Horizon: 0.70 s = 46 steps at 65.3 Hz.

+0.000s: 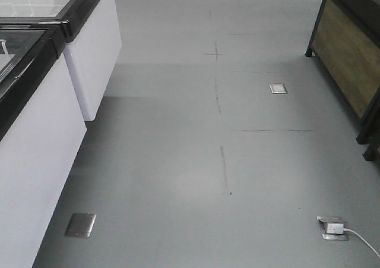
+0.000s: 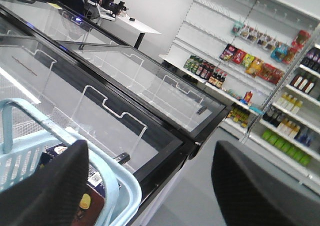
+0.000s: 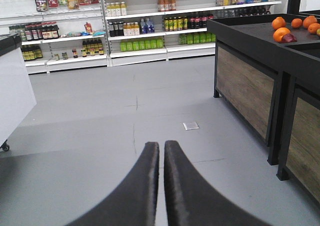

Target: Left arm holds basket, right arm returns cookies

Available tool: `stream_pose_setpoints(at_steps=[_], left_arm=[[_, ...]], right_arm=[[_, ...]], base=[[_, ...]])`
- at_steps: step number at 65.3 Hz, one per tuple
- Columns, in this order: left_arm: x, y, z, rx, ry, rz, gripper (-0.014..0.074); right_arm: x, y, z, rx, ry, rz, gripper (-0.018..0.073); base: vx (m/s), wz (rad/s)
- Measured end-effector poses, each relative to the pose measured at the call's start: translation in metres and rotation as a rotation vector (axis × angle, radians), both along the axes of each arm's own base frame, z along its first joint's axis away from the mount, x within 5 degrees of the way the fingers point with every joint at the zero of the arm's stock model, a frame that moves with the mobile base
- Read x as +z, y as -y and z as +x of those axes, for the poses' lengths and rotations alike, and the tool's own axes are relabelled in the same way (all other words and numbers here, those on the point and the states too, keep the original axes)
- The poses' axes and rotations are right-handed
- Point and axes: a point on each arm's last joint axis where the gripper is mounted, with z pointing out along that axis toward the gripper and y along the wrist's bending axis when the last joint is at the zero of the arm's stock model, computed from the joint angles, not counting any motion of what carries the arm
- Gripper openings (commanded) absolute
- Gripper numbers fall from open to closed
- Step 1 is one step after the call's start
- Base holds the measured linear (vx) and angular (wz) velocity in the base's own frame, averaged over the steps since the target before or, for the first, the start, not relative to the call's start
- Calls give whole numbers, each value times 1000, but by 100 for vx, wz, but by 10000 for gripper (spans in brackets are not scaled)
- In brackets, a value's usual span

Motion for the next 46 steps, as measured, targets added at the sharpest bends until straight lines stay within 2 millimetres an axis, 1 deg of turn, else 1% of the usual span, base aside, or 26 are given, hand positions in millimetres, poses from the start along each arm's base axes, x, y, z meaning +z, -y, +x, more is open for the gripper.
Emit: stream_pose_setpoints(at_steps=[9,14,31,46], left_arm=[[-4,-7,1,48,83,-116,463],[-13,-12,3,73,121,-207,460],[-37,-27,15,118,296,-433,460],[-42,-42,25,141,417,-491,460]], right_arm=[[0,0,0,0,0,0,-6],[0,0,0,0,0,0,-6],[0,0,0,0,0,0,-6],[0,0,0,0,0,0,-6]], base=[[0,0],[0,0],[0,0],[0,0]])
